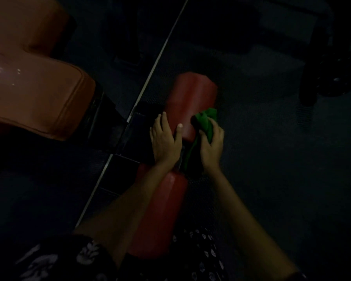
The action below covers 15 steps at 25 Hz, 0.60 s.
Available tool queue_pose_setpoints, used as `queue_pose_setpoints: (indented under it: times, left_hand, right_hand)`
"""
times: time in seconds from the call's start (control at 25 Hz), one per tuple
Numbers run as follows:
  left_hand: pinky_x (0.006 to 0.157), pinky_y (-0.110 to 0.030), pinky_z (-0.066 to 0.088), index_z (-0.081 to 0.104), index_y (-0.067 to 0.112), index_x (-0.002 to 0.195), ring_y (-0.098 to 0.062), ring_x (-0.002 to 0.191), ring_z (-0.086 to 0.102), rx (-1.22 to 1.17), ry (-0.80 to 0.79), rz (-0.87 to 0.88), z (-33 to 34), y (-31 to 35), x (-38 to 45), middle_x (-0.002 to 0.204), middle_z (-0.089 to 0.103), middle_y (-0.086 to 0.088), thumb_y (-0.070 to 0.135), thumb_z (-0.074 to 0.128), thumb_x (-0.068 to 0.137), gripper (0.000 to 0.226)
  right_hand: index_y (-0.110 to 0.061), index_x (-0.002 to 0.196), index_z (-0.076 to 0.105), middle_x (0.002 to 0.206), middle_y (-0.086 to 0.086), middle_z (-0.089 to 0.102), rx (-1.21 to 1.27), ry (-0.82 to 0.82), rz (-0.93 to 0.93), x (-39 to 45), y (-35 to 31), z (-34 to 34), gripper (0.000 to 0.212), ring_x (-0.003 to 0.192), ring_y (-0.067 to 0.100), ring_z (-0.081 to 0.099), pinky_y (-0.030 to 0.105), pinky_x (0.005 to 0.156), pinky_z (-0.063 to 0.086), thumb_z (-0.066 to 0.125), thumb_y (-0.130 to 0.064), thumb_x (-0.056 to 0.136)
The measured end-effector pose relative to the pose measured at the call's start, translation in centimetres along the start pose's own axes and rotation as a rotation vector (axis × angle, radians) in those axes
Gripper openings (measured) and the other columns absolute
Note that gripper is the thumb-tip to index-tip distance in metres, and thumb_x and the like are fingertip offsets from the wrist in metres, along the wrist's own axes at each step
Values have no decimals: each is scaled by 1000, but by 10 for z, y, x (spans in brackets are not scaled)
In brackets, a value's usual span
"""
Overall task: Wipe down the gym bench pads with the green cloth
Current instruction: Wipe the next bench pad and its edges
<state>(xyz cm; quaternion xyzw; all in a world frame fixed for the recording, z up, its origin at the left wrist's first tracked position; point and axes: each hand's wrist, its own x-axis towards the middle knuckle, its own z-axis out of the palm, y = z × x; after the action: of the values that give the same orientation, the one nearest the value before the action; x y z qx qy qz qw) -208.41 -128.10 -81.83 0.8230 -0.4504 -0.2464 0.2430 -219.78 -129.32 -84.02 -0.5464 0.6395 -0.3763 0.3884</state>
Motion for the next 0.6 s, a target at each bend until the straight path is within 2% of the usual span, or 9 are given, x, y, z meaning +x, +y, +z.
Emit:
queue_pose_setpoints:
  times: [0.04,0.08,0.12,0.16,0.2,0.28,0.4,0.48,0.6]
  left_hand:
    - [114,-42,19,27,9,146,-29,136,30,-9,10,16,3,-4,0,150,29,-12,60,23,87,78]
    - [113,-43,23,28,10,146,-28,135,31,-27,16,20,5,-6,-1,150,29,-12,62,20,85,81]
    - [112,-43,26,28,10,146,-28,134,32,-39,20,24,6,-7,-2,149,30,-13,63,19,84,82]
    - [110,-43,29,28,9,146,-28,133,33,-39,27,32,6,-7,-1,148,31,-13,63,19,83,83]
    - [108,-44,32,29,8,145,-29,130,36,-19,29,50,5,-7,0,146,32,-14,63,20,84,83]
    - [101,-44,39,29,6,145,-30,123,41,72,-20,131,-3,-14,9,139,36,-16,65,20,83,86]
    - [97,-47,42,24,7,147,-33,116,46,175,-177,330,-25,-44,20,138,36,-17,76,17,83,95]
    - [102,-50,36,21,6,148,-35,120,45,247,-195,406,-29,-59,22,145,33,-18,76,12,84,95]
    - [109,-42,23,17,6,148,-28,133,37,297,-254,436,-26,-65,25,153,25,-14,74,11,86,92]
  right_hand:
    - [-17,134,47,125,-1,43,-6,15,10,12,4,0,39,112,10,46,14,98,39,51,-17,95]
    - [-16,134,47,126,1,46,7,16,48,31,7,2,39,114,14,48,25,103,41,51,-21,95]
    - [-16,134,47,128,4,49,48,13,127,53,5,3,41,116,20,50,37,104,41,51,-24,94]
    - [-16,135,46,129,8,51,86,29,230,76,2,3,42,117,23,51,43,104,41,50,-25,94]
    - [-16,135,46,129,10,52,112,62,282,96,-1,3,42,117,25,51,45,103,40,50,-25,94]
    - [-19,136,45,130,7,51,132,81,258,109,-9,7,41,116,21,50,40,104,39,49,-25,95]
    - [-19,139,41,125,-2,47,116,25,218,59,-2,7,43,112,10,47,27,100,37,49,-25,97]
    - [-20,137,44,126,0,53,52,-4,150,28,16,4,41,113,14,52,35,103,41,50,-27,96]
    - [-18,132,49,124,4,59,-30,55,122,58,8,4,38,112,18,56,43,101,44,52,-24,94]
